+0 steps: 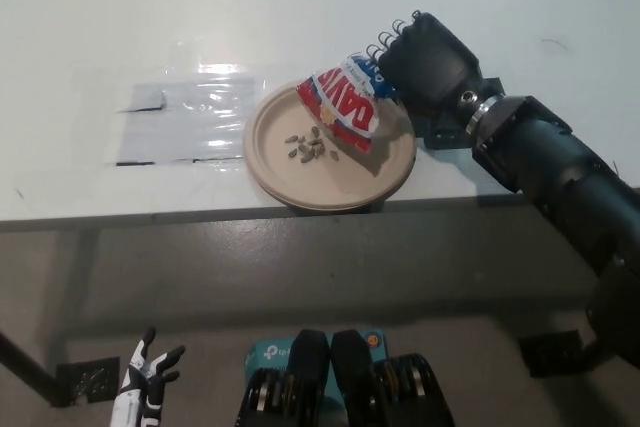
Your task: The robot picks up a small bag of sunflower seeds on the right hand side and take it to the empty plate on the left hand side then pours some sunflower seeds on to the plate.
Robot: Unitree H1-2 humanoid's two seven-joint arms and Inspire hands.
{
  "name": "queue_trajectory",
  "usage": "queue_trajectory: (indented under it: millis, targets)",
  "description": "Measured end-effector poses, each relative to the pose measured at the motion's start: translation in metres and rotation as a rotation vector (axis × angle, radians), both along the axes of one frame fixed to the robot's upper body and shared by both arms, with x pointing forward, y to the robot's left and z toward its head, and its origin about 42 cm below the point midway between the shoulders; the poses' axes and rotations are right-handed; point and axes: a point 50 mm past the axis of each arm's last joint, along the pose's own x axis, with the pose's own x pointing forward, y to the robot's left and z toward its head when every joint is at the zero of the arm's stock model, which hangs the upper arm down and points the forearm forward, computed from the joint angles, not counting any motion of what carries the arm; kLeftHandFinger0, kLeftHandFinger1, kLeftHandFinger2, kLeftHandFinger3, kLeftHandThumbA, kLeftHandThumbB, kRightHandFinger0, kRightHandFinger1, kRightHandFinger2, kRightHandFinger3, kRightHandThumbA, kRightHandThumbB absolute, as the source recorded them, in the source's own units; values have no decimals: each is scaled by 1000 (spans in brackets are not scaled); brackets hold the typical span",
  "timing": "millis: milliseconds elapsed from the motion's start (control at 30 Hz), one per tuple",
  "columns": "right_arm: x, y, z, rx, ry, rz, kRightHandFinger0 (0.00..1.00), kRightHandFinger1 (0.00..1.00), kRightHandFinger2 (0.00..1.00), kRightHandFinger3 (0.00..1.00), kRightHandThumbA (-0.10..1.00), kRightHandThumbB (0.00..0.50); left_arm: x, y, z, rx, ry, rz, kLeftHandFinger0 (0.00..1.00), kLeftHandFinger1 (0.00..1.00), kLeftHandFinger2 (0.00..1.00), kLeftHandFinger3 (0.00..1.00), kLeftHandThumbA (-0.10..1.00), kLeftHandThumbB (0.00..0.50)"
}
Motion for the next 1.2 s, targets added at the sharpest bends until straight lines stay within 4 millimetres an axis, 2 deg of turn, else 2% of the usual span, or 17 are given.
queue_trajectory:
  millis: [67,167,233,300,333,367,433,500,533,567,733,833,933,967,1067,1167,1200]
  targets:
    - [0,0,0,6,2,0,0,1,482,331,-100,258,0,0,0,0,-1,0,831,844,797,1000,1000,110]
    - [-1,-2,-2,23,7,-8,0,82,605,416,-100,225,0,0,0,0,-1,0,837,848,796,1000,1000,118]
    - [-2,-4,-8,47,18,-20,0,56,553,383,-100,254,1,0,0,0,-1,0,840,846,791,1000,1000,114]
    - [-5,-7,-17,44,25,-25,0,11,500,344,-100,256,1,0,0,0,-2,0,853,849,795,1000,1000,114]
    - [-8,-9,-23,35,26,-26,0,0,483,345,-100,232,1,0,0,0,-1,0,853,849,795,1000,1000,113]
    - [-9,-10,-26,30,27,-27,0,14,503,361,-100,238,1,0,0,0,-1,0,854,851,795,1000,1000,111]
    - [-11,-13,-34,24,39,-34,0,23,528,393,-100,206,1,0,0,-1,-2,0,851,850,791,1000,1000,100]
    - [-12,-15,-37,31,45,-42,0,62,561,413,-100,224,1,0,1,1,-3,-1,847,848,784,1000,1000,104]
    - [-12,-16,-36,40,46,-47,0,122,591,430,-100,255,1,0,1,1,-3,-1,846,846,783,1000,1000,110]
    - [-12,-17,-36,51,47,-51,0,124,573,416,-100,274,1,0,1,1,-3,-1,846,845,782,1000,1000,111]
    - [-11,-23,-34,195,73,-102,0,88,525,368,-100,229,2,0,1,0,-5,-1,814,819,765,1000,1000,113]
    - [-14,-29,-43,300,112,-137,0,96,567,412,-100,206,2,0,1,2,-5,-2,793,808,756,1000,1000,118]
    - [-18,-36,-54,393,156,-166,0,99,632,550,-100,176,2,0,1,3,-5,-2,791,805,756,1000,1000,113]
    - [-20,-38,-57,428,170,-175,0,106,647,579,-100,193,2,0,1,3,-5,-2,791,803,754,1000,1000,111]
    - [-22,-44,-62,533,202,-199,0,213,773,788,-100,174,2,0,1,2,-4,-1,802,808,742,1000,1000,111]
    - [-21,-48,-61,633,227,-224,0,254,775,823,-100,155,2,0,1,3,-5,-2,783,795,740,1000,1000,109]
    - [-21,-49,-61,652,231,-227,0,254,766,801,-100,177,2,0,1,4,-4,-2,779,797,742,1000,1000,112]
